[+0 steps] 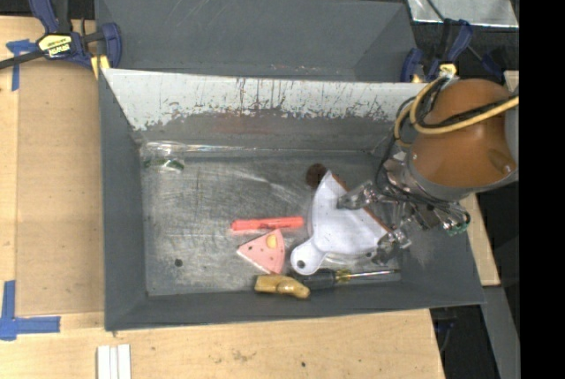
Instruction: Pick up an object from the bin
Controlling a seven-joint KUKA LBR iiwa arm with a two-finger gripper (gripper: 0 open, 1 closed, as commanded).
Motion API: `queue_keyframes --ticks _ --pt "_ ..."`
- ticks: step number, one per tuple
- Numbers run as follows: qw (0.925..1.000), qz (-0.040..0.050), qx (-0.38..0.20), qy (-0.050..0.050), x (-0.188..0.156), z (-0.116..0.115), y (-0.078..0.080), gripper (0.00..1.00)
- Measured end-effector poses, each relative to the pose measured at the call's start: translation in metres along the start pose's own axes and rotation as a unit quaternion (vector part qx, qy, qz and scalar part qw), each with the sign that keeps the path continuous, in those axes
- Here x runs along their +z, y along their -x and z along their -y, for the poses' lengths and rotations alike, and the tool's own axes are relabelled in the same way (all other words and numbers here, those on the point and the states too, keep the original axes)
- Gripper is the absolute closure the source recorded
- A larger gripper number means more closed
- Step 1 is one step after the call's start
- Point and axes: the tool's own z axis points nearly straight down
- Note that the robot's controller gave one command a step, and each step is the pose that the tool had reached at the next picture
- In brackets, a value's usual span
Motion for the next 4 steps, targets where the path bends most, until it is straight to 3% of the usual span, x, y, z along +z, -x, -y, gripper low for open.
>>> queue_keyframes --ticks 1,2,4 --pt "0.9994 0.0018 -0.035 -0.001 0.009 0.003 -0.004 0.00" --pt "0.9848 -0.0006 -0.174 -0.003 0.038 0.005 -0.007 1.00" --pt "0.9847 -0.0004 -0.174 -0.003 0.038 0.005 -0.007 1.00"
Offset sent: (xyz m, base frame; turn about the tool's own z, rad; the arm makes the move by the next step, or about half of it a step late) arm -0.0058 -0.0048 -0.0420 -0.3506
